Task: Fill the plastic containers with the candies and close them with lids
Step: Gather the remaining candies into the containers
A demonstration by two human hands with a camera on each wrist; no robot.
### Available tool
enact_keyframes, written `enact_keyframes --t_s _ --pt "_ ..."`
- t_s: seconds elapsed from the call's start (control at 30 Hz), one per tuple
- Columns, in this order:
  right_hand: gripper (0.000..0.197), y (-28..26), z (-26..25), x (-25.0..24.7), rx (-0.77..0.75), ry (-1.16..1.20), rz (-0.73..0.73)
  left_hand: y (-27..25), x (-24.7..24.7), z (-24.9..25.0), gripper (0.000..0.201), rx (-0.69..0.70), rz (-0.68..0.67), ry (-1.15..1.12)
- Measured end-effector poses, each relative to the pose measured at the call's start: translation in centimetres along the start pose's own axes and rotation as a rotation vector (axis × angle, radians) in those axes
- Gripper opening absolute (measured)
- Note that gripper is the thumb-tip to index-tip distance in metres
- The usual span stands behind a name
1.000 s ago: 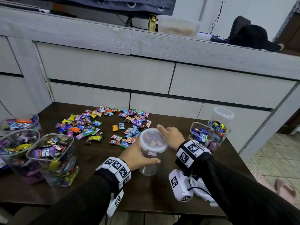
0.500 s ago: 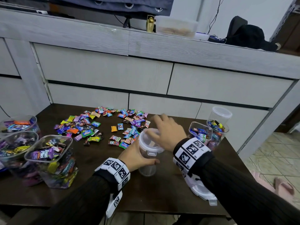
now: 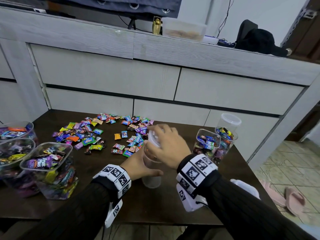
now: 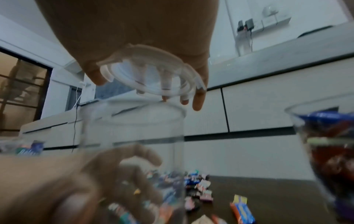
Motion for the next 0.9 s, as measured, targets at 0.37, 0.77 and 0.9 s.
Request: enact_keyframes --t_s 0.37,0.77,0.9 --pt "0.062 -7.7 9.2 1.8 -0.214 -0.369 -0.285 -0.2 -0.2 -0.3 0.074 0.014 -0.095 -0.016" --pt "0.064 -10.9 18.7 6.9 0.113 -0.495 -0.376 -2.5 -0.2 -0.7 0.092 0.018 -0.084 -0.070" --pt "0.062 -10.9 18.9 7.5 0.183 -0.477 -0.409 -3.7 -0.4 -0.9 0.092 0.024 -0.082 -0.058"
Point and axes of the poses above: each hand's wrist, its own y-axis towards the middle knuckle, its own x-axis out of the palm, z = x × y, the point moved 10 cm from there along y, towards the middle knuckle, and after that the axes turned 9 degrees about x, right-handed, at the moved point
